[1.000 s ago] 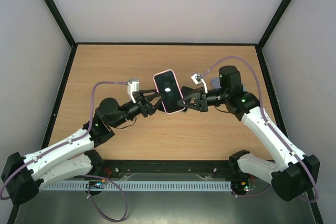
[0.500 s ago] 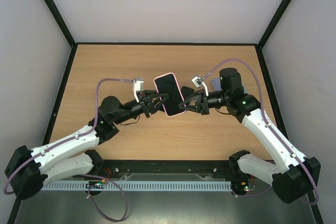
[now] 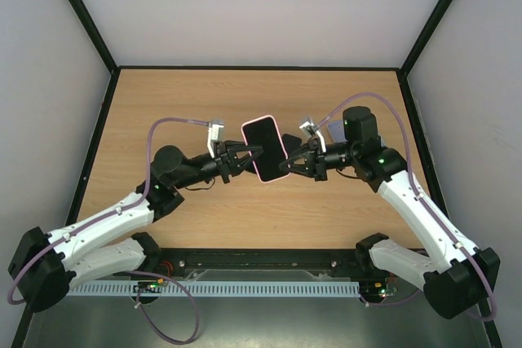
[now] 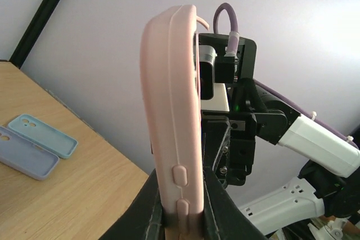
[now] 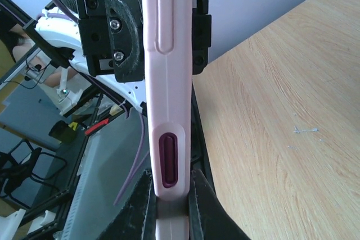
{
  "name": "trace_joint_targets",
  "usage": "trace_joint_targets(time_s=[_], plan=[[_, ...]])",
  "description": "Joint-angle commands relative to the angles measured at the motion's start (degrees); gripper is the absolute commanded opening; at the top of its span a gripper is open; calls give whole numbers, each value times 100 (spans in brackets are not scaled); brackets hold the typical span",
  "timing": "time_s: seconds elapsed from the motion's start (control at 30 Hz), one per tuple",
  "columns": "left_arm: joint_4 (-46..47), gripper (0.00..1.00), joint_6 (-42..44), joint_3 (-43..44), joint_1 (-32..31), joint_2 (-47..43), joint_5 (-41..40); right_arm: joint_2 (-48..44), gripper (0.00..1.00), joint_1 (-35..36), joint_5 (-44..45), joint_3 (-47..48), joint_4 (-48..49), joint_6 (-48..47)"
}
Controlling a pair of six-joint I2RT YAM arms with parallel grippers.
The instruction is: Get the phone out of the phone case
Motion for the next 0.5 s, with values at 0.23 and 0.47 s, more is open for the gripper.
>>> trace_joint_targets(time_s=[0.23,0.47], plan=[[-602,2,529,780,139,156,1079,-42,46,6,873,933,-2622,-3351],[-950,2,800,1046,163,281,1538,-80,46,18,1350,1043,-3657,-4909]])
